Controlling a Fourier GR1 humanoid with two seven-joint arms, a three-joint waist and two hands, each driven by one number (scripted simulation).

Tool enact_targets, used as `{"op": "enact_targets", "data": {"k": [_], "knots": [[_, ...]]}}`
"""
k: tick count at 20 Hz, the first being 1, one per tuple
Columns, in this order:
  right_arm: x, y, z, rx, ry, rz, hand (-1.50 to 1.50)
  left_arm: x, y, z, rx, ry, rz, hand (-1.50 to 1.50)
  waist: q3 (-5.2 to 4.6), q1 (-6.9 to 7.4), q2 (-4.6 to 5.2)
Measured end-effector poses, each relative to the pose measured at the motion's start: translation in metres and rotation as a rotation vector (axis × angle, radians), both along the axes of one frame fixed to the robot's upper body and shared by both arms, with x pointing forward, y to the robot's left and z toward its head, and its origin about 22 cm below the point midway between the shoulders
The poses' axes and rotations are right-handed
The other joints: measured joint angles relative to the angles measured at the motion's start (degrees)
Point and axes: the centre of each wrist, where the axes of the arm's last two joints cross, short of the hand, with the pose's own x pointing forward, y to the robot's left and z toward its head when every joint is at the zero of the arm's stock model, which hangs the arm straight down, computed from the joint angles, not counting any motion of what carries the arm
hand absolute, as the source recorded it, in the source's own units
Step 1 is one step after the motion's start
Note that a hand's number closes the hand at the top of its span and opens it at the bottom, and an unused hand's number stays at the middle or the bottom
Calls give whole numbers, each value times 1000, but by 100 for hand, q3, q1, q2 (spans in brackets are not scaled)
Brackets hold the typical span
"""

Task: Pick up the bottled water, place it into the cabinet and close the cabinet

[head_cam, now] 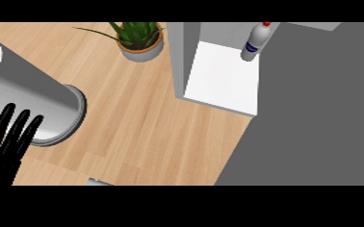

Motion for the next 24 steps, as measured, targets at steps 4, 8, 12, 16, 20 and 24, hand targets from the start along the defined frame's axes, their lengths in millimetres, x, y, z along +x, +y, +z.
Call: {"op": "enact_targets", "data": {"k": [4, 8, 12, 16, 20, 24], "knots": [[5, 2, 3, -28, -31, 28, 150, 2, 4, 2, 6, -2, -1, -150, -7, -8, 0], [10, 2, 7, -63, -66, 64, 150, 3, 7, 3, 10, -1, -2, -150, -21, 2, 1], [14, 3, 10, -86, -92, 86, 150, 4, 9, 3, 10, -2, -2, -150, -29, -14, 15], [17, 5, 11, -89, -100, 87, 150, 5, 11, 3, 5, -5, -1, -150, -39, -35, 35], [18, 6, 9, -72, -85, 87, 150, 6, 13, 5, 8, -11, -9, -150, -43, 30, 89], [21, 8, 5, -38, -57, 108, 150, 8, 14, 8, 11, -25, -19, -150, -39, 175, 177]]}}
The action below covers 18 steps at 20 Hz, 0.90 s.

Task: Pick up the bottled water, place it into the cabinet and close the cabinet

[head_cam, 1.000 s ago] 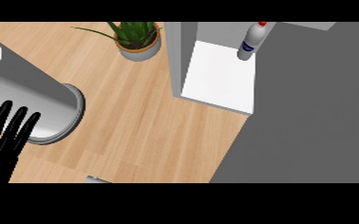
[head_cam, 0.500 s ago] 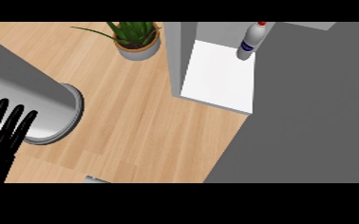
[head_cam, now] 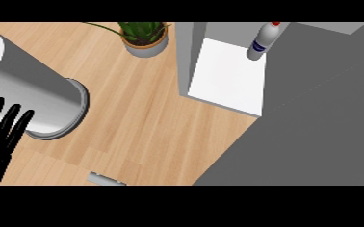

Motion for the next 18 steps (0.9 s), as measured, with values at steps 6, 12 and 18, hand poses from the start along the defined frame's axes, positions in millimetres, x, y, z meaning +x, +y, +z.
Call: {"op": "enact_targets", "data": {"k": [6, 12, 18], "knots": [[6, 3, -6, 51, 58, 8, 150, 3, 2, 3, 0, -12, -11, -150, 35, 54, 87], [23, 9, -4, 17, 49, -18, 150, 5, 5, 3, 2, -13, -6, -150, 45, 12, 49], [56, 17, 0, -94, 4, -59, 150, 6, 9, 2, 3, -6, 0, -150, 51, -30, 2]]}}
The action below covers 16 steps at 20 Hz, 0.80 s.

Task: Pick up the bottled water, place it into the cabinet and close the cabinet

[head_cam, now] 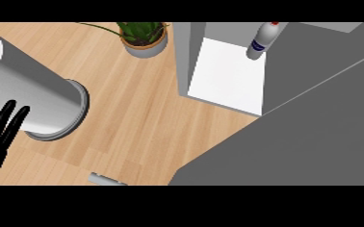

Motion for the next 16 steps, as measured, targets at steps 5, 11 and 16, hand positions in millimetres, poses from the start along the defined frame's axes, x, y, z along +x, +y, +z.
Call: {"op": "enact_targets", "data": {"k": [5, 11, 16], "knots": [[28, 16, 3, -49, 1, -31, 150, 0, 1, -2, -4, 12, 3, -150, 18, -33, -40], [70, 45, 8, -80, 53, -113, 150, 0, 5, -5, -11, 16, 16, -150, 47, -114, -81], [113, 72, 20, -101, 92, -257, 150, -6, 10, -9, -23, 25, 26, -150, 91, -209, -108]]}}
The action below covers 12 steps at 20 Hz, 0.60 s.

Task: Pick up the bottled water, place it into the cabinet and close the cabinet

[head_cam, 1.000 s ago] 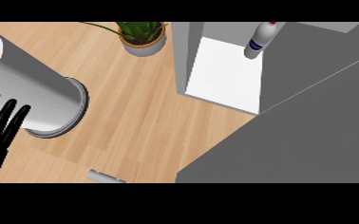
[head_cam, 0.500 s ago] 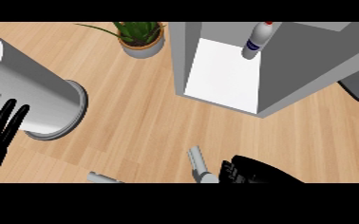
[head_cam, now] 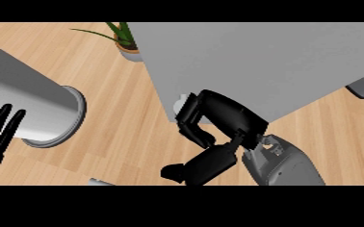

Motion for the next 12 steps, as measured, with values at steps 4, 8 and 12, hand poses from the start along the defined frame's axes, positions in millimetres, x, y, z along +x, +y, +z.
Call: {"op": "enact_targets", "data": {"k": [4, 8, 12], "knots": [[33, 16, 15, 24, -5, -136, 150, -4, 2, -2, -6, -3, 11, -150, 18, -79, -14], [51, 29, 20, 48, 31, -229, 150, -8, 5, -5, -6, 3, 23, -150, 44, -152, -51], [58, 40, 19, 65, 63, -272, 150, -11, 7, -8, -18, 4, 35, -150, 62, -262, -95]]}}
